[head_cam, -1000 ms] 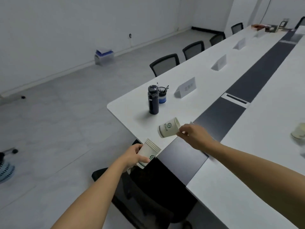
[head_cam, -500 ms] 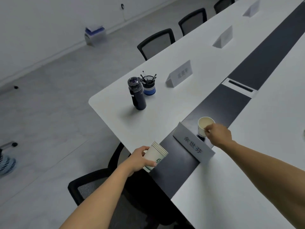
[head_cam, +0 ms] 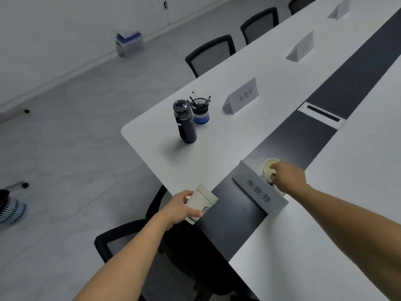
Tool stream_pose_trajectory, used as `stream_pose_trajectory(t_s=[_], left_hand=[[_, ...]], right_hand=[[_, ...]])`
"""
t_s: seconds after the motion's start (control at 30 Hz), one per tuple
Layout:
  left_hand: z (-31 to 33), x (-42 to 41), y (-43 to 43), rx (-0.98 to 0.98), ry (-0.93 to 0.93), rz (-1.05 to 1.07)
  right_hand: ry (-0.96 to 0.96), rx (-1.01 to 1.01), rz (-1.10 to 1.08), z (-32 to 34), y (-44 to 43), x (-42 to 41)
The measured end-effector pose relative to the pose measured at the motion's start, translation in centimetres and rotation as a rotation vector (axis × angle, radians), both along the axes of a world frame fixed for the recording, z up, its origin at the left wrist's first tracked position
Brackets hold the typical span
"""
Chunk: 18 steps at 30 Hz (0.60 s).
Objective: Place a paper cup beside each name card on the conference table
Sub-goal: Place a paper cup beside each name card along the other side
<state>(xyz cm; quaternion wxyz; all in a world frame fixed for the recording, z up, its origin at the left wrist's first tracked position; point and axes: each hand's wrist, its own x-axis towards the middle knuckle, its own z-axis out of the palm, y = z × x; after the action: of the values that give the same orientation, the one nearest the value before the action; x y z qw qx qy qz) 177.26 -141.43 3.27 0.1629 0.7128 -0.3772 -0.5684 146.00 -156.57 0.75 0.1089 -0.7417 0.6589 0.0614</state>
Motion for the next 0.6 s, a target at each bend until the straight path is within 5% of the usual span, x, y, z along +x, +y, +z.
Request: stream_pose_trajectory(t_s=[0.2,0.6], left_hand=[[3.6,6.9,4.7,-0.126,0.026,0.049],[8.4,31.0,23.6,-0.204,-0.058,0.188]], right_hand=[[0.034,-0.073,0.088,4.0,2.5,7.7],[-0.153,-0.094,0.356,6.0,20.7,38.1]])
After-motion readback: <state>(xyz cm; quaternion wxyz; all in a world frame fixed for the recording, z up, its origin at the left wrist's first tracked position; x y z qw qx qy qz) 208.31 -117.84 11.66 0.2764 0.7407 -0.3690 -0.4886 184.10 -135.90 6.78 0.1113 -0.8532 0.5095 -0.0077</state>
